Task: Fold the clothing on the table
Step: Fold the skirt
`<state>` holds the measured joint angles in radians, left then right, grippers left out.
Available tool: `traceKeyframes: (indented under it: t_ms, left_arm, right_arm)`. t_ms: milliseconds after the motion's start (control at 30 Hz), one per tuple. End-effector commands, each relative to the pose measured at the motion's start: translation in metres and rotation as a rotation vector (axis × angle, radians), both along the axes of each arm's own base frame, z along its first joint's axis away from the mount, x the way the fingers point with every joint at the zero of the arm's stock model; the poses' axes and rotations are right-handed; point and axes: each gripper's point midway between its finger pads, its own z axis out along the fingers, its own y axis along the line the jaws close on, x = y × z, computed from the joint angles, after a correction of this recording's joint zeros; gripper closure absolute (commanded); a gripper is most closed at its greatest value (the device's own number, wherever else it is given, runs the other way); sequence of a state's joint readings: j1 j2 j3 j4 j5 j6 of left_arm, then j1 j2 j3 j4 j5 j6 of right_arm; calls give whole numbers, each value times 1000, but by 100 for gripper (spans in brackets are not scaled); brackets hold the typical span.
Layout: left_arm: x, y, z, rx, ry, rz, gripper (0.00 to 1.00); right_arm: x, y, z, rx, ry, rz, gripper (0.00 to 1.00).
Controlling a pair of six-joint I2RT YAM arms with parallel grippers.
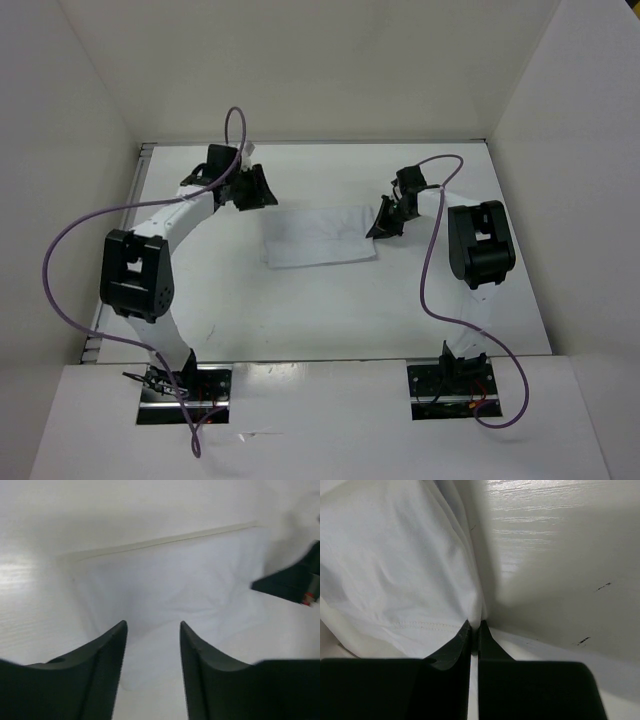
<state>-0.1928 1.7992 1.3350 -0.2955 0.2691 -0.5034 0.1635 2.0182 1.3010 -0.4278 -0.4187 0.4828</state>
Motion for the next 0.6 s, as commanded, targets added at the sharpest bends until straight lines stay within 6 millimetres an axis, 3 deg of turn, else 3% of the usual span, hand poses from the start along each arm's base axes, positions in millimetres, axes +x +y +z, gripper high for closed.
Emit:
traceKeyframes:
  t_ms: [0,33,67,100,200,233,367,567]
  left_arm:
    - [-3,-35,62,-123,-121,-148,49]
    - [-7,-46,62,-147,-111,-186,61]
    - [-7,-50,58,-166,-102,-207,82]
    - [-9,-66,55,-217,-91,-264,88]
    - [-10,-90,29,-267,-19,-341,100]
    - [-10,-101,30,-287,-15,-376,100]
    - [-3,-127,4,-374,50,-419,100]
    - [12,-139,-32,-303,103,-378,100]
  right_arm:
    - [-9,-1,-4,-29,14,2,100]
    - [-11,-1,-5,-30,23,3,100]
    - [-11,-1,-5,-30,23,3,100]
    - [-10,-1,-3,-30,23,3,100]
    - [-9,-1,1,-32,9,10,100]
    - [-11,-2,4,-32,11,10,100]
    - [-11,-4,6,-45,5,15,100]
    - [-11,-4,9,-43,-5,15,100]
